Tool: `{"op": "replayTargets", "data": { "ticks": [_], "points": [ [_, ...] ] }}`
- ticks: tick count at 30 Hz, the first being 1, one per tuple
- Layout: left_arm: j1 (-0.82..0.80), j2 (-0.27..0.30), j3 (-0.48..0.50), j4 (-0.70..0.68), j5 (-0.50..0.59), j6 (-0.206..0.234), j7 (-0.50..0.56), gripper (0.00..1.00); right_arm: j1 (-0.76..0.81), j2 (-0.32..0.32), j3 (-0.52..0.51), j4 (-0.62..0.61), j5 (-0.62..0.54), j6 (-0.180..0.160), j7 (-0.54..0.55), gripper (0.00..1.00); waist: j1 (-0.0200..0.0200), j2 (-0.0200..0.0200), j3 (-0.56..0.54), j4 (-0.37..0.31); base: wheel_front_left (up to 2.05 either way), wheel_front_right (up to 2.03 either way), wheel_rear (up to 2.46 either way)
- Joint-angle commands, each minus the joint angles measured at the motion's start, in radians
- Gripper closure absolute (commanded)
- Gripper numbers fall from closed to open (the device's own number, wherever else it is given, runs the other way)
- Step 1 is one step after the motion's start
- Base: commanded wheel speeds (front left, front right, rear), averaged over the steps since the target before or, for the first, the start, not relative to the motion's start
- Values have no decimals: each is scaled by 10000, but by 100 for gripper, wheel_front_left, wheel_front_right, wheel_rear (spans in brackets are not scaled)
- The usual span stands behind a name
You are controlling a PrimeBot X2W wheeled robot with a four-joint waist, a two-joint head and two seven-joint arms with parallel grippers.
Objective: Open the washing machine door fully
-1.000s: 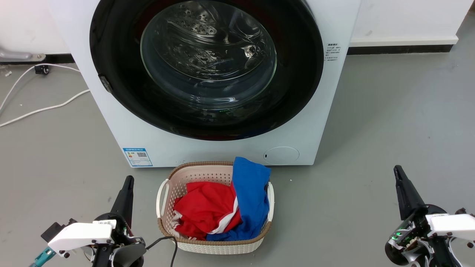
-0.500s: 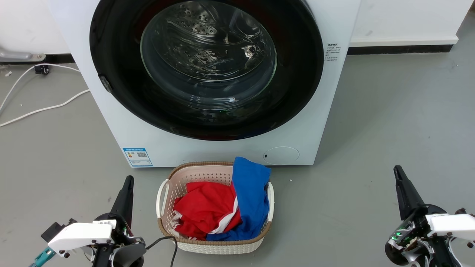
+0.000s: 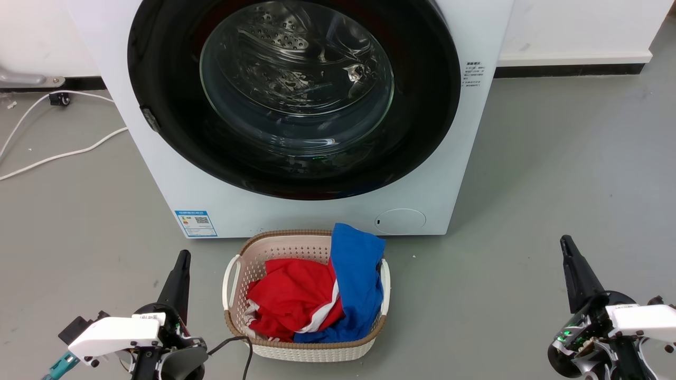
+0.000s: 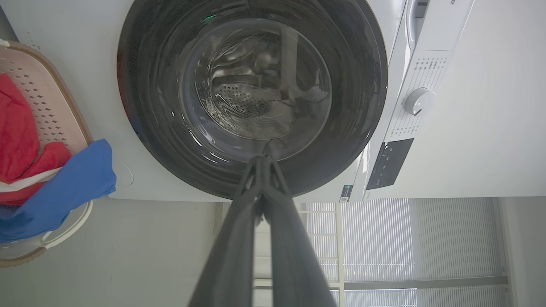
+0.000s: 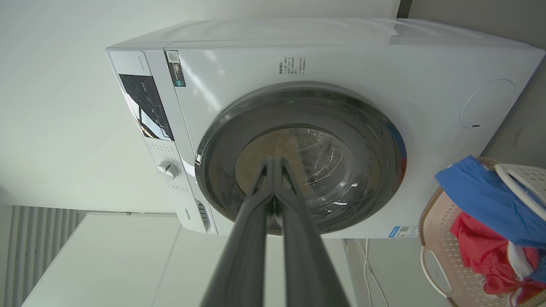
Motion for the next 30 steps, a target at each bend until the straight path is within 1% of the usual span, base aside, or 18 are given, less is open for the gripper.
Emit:
{"op": "replayTargets", "data": {
  "ticks": [1,14,15,17,23,27,28,30],
  "points": [
    [-69,9,19,1,-13,-44,23,100,-132,34,-15,11,-76,0,14,100,-1,0,0,0,0,0,0],
    [-69,9,19,0,-10,-44,23,100,-132,36,-18,11,-83,0,19,100,-1,0,0,0,0,0,0],
    [2,0,-2,-1,-2,0,-7,0,3,4,-7,1,-6,0,-7,0,0,0,0,0,0,0,0],
    [153,-23,-25,199,-6,13,-10,0,151,19,4,182,6,-4,0,0,0,0,0,0,0,0,0],
    [266,-20,-134,-57,199,11,-325,0,336,19,-27,12,-312,-3,-315,0,0,0,6,1,0,0,0],
    [309,-17,-33,-156,752,15,-522,0,445,19,-88,-199,-1126,-2,-513,0,0,0,14,3,0,0,0],
    [309,-17,-33,-156,752,15,-522,0,445,19,-88,-199,-1126,-2,-513,0,0,0,14,3,0,0,0],
    [304,-16,19,-262,1124,69,-617,0,494,19,-110,-351,-1654,-2,-608,0,0,0,19,5,0,0,0]
  ]
}}
